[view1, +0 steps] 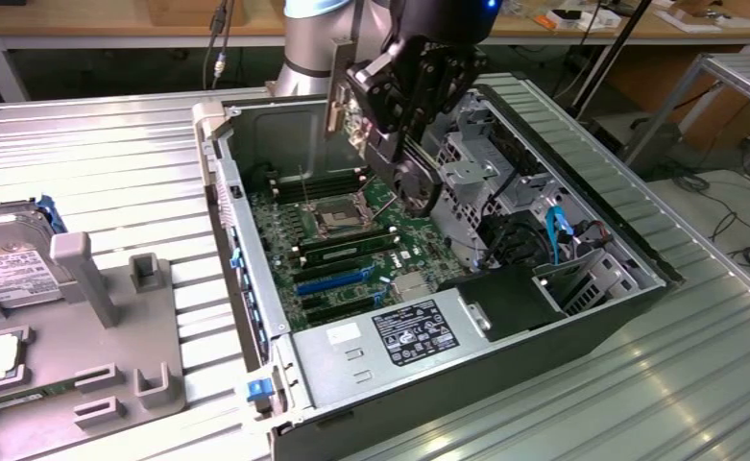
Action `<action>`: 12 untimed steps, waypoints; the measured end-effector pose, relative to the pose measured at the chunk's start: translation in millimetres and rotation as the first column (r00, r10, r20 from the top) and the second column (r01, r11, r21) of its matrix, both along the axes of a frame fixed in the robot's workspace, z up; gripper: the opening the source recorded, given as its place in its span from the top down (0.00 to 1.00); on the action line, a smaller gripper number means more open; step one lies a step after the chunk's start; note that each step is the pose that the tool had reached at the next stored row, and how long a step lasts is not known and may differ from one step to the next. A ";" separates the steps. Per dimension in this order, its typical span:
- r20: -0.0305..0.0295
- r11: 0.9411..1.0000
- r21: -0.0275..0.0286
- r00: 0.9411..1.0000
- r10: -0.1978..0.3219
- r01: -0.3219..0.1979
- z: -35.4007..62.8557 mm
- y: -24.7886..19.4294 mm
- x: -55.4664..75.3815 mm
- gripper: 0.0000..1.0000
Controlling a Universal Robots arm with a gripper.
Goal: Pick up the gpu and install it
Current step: 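Insert the gpu into the slot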
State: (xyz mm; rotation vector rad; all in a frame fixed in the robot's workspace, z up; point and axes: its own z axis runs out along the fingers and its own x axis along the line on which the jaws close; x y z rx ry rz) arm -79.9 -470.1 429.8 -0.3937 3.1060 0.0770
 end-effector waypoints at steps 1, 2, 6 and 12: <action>0.000 1.000 0.000 1.000 0.009 -0.009 0.0 0.0 0.0 0.73; 0.000 1.000 0.000 1.000 0.026 -0.026 0.0 0.0 0.0 0.73; 0.000 0.997 0.000 0.997 0.072 -0.072 0.0 0.0 0.0 0.73; 0.000 0.989 0.000 0.989 0.151 -0.151 0.0 0.0 0.0 0.73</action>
